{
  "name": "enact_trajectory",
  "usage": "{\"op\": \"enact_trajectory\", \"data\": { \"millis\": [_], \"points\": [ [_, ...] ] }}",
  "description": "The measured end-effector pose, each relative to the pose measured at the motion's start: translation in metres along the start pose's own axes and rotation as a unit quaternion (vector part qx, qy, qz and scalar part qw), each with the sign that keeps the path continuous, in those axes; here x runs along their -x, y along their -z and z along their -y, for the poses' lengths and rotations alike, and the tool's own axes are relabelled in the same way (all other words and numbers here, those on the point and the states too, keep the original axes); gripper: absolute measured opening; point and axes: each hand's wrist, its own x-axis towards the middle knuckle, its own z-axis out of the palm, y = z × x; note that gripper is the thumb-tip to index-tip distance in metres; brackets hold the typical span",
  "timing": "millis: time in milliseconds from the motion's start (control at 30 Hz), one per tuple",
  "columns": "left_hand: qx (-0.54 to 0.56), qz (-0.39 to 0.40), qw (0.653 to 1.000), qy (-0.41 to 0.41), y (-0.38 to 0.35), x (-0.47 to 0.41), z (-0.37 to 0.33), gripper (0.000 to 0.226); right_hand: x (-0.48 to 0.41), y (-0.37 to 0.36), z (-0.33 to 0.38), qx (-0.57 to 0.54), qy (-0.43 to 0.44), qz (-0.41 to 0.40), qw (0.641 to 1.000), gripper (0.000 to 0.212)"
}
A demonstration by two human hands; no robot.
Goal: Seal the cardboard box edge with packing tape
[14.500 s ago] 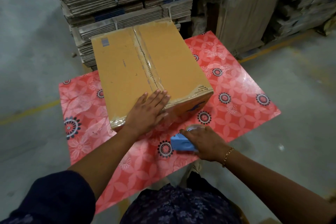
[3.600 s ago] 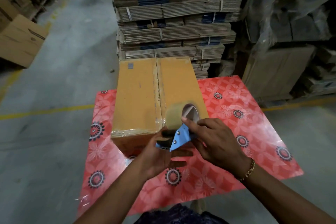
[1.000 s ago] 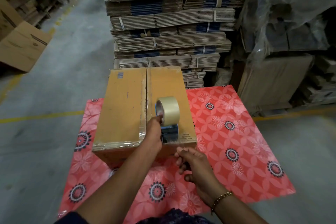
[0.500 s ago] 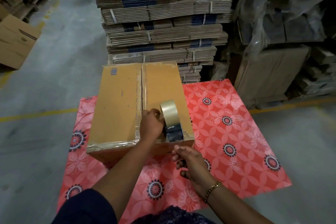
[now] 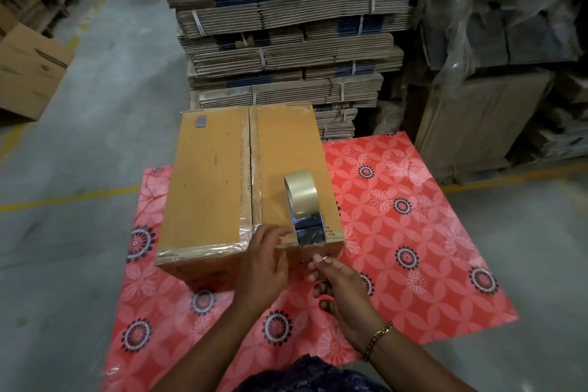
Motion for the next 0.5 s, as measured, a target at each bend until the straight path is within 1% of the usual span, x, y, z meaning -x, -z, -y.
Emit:
{"op": "enact_trajectory", "data": {
  "millis": [67,100,167,233,300,333,433,500],
  "points": [
    [-0.076,0.014,0.994,-0.08,-0.006,0.011,0.005,0.045,0.001,0.001,0.0,-0.005,0.005,0.004,1.0,0.021],
    [-0.093,0.016,0.99,-0.107,-0.009,0.013,0.006,0.042,0.002,0.001,0.0,-0.005,0.008,0.006,1.0,0.021],
    [-0.108,0.011,0.984,-0.139,-0.013,0.013,0.003,0.032,0.003,0.002,0.001,0.0,0.013,0.005,1.0,0.022],
    [-0.118,-0.003,0.98,-0.158,-0.017,0.013,0.0,0.018,0.002,0.004,0.001,0.002,0.013,0.002,1.0,0.022],
    [-0.112,-0.014,0.981,-0.155,-0.02,0.013,0.0,0.006,0.001,0.007,0.002,0.007,0.009,0.008,1.0,0.023],
    [-0.104,-0.016,0.983,-0.149,-0.02,0.013,0.0,0.004,0.0,0.008,0.003,0.012,0.006,0.014,1.0,0.024],
    [-0.083,-0.009,0.989,-0.126,-0.022,0.014,0.0,0.004,-0.001,0.01,0.006,0.012,-0.008,0.042,0.999,0.028],
    [-0.057,-0.01,0.993,-0.101,-0.022,0.015,0.0,0.008,0.0,0.013,0.007,-0.014,-0.025,0.102,0.994,0.033]
  ]
}}
